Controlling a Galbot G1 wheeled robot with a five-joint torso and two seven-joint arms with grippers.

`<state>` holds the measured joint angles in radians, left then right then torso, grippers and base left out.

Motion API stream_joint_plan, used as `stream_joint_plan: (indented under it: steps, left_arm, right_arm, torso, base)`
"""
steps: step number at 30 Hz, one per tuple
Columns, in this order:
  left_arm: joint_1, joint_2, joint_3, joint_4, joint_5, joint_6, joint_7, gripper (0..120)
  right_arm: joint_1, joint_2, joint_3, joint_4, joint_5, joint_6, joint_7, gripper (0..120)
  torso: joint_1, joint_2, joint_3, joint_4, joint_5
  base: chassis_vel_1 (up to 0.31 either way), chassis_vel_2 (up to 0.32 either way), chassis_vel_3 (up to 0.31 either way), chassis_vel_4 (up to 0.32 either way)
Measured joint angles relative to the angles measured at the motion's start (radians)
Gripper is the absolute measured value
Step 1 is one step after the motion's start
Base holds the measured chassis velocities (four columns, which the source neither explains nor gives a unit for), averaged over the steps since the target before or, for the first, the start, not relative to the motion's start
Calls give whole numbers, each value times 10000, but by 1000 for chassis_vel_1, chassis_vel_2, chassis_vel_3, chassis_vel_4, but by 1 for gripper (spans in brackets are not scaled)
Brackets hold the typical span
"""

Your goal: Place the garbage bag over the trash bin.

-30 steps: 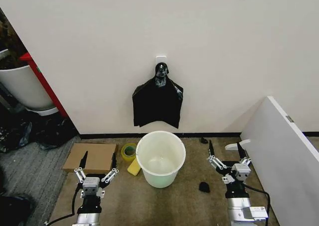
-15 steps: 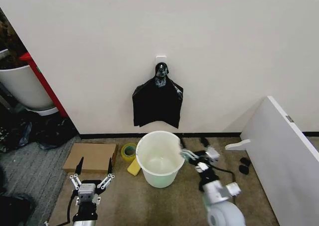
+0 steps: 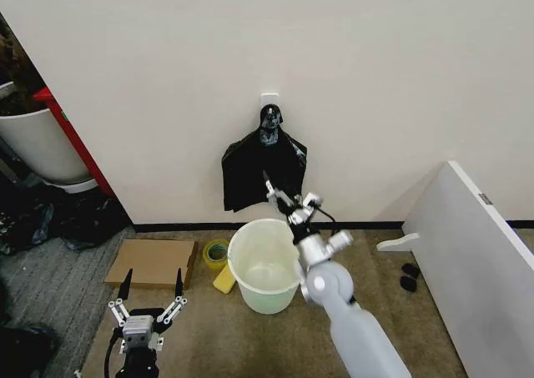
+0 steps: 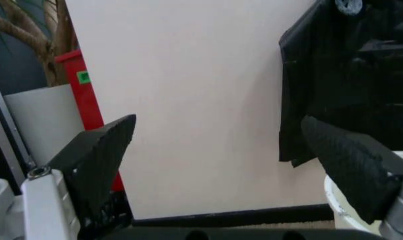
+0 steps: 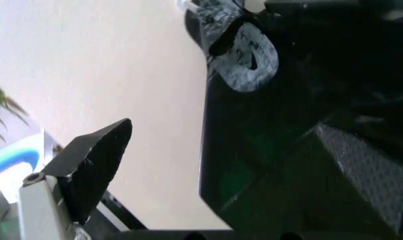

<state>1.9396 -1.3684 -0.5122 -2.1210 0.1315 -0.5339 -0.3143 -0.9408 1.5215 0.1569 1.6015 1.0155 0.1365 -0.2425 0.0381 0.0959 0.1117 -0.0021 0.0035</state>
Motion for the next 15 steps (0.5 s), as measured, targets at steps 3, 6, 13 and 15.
stream_joint_plan:
  steps: [3, 6, 13, 15]
  left_arm:
    - [61, -30, -6, -33, 11, -7, -2, 98]
    - [65, -41, -24, -35, 37, -28, -2, 98]
    - [142, -168, -49, -175, 327, -122, -10, 98]
    - [208, -205, -52, -213, 351, -128, -11, 98]
  right_arm:
    - [383, 164, 1, -430, 270, -30, -132, 100]
    - [810, 257, 1, -780, 598, -105, -194, 100]
    - [1429, 401, 135, -1618, 850, -241, -550, 100]
    - [1587, 540, 330, -1987, 849, -264, -896, 100]
  torso:
    - [0, 0, 0, 0, 0]
    - [0, 0, 0, -2, 0]
    - [0, 0, 0, -2, 1]
    - [0, 0, -1, -1, 3]
  base:
    - [0, 0, 0, 0]
    - [0, 0, 0, 0]
    - [0, 0, 0, 0]
    - [0, 0, 0, 0]
